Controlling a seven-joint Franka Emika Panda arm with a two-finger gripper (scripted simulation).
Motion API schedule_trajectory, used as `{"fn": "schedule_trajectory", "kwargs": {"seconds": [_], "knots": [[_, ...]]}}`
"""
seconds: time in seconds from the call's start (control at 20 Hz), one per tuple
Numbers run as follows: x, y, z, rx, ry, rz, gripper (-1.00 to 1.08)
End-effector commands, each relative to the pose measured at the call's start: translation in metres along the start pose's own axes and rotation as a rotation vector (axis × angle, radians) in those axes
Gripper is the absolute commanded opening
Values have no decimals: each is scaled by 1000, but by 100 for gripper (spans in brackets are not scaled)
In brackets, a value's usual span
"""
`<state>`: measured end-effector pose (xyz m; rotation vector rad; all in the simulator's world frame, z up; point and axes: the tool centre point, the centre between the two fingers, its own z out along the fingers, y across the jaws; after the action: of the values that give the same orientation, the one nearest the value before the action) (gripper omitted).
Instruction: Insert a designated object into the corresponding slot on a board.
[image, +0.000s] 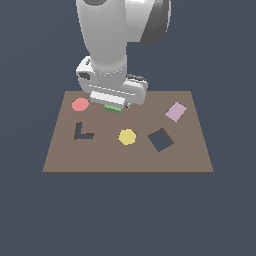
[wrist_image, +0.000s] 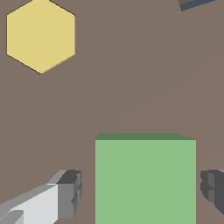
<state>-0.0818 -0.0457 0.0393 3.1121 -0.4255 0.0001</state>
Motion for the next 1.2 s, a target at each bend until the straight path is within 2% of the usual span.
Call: {"fn": "schedule_trajectory", "kwargs": {"seconds": [0.0, 0.15, 0.2, 1.15], "knots": [[0, 0, 7, 0, 0, 1, 100], [-1, 0, 9, 0, 0, 1, 100], [-1, 0, 9, 0, 0, 1, -100], [-1, -9, 8, 1, 0, 33, -100]]}}
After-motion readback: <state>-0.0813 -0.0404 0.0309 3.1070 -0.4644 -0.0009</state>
